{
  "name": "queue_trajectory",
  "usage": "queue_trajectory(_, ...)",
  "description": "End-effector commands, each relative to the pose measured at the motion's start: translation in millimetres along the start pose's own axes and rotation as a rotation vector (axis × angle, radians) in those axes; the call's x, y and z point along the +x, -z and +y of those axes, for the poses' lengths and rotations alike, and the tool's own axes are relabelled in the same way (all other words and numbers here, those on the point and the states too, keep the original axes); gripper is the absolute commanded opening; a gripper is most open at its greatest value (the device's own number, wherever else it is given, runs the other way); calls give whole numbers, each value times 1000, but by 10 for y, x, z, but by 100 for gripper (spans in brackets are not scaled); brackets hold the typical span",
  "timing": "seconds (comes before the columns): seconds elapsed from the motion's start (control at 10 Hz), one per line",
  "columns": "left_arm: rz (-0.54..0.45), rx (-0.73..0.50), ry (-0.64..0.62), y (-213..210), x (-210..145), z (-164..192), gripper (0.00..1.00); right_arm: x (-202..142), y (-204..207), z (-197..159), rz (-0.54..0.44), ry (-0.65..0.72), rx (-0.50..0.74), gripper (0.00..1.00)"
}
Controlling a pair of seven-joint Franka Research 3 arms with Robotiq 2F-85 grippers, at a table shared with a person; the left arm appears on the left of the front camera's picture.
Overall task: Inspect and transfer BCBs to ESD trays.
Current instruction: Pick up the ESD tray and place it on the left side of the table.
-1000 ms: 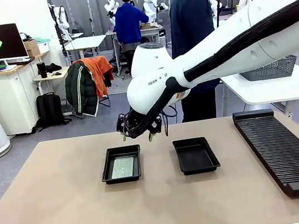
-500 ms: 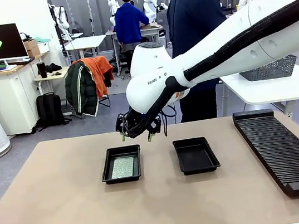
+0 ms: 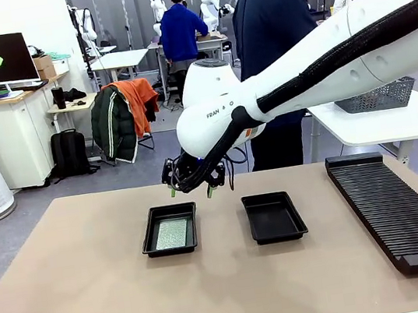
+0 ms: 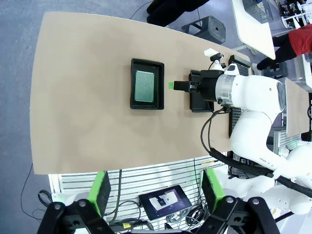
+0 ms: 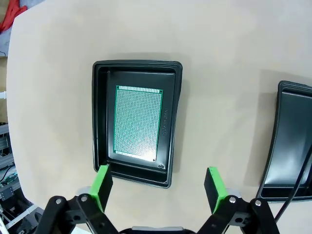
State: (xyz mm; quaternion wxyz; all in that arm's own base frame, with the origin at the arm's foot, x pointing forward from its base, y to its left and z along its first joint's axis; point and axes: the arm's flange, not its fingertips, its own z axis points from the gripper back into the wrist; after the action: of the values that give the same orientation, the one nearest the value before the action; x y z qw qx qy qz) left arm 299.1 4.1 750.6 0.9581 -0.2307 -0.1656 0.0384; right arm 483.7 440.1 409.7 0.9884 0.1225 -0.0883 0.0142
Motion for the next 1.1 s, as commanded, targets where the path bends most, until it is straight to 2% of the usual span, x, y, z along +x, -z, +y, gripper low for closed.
queue_trajectory(0.0, -2, 0, -3, 6, 2, 9, 100, -6, 17, -21, -11, -8, 3, 100)
queue_trajectory(0.6, 0, 0, 0, 0, 0, 0, 100, 0, 0, 0, 0, 0, 0, 100)
queue_trajectory(0.7, 0, 1, 14, 276, 48, 111, 100, -43, -110, -140, 8, 52, 78, 100)
queue_trajectory(0.8, 41, -21, 23, 548, 58, 174, 100, -82, -239, -299, 10, 104, 131, 100)
queue_trajectory(1.0, 76, 17, 38, 1059, 40, 177, 100, -150, -522, -636, 26, 170, 220, 100)
